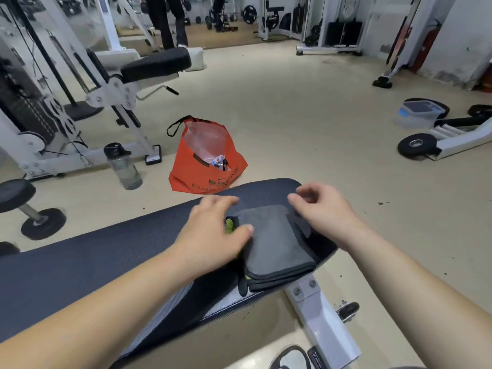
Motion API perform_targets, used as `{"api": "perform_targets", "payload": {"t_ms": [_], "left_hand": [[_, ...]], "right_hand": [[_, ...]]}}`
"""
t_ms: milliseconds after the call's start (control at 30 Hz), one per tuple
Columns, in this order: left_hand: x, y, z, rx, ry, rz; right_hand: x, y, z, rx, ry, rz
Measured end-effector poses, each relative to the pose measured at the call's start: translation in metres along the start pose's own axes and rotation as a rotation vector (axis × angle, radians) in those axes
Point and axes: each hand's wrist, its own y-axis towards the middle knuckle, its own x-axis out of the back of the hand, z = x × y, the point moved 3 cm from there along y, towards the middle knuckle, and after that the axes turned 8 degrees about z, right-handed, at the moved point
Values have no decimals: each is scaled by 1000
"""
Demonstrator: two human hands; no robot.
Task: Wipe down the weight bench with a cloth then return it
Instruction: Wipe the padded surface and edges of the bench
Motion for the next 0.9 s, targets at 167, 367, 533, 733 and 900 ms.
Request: {"api": "perform_targets", "payload": {"t_ms": [167,367,533,733,900], "left_hand": [[-44,10,-17,-369,629,318],[-33,102,-3,-67,639,197],[-68,90,-53,-159,727,131],[-62,122,-48,-446,700,160],[-73,138,-70,-82,697,72]], "right_hand": [[5,10,-25,-64,-86,-61],[5,22,-47,-151,-104,-61],[9,26,-50,-162,7,-150],[17,22,-49,-183,127,-186],[19,20,-50,-205,129,-205]]}}
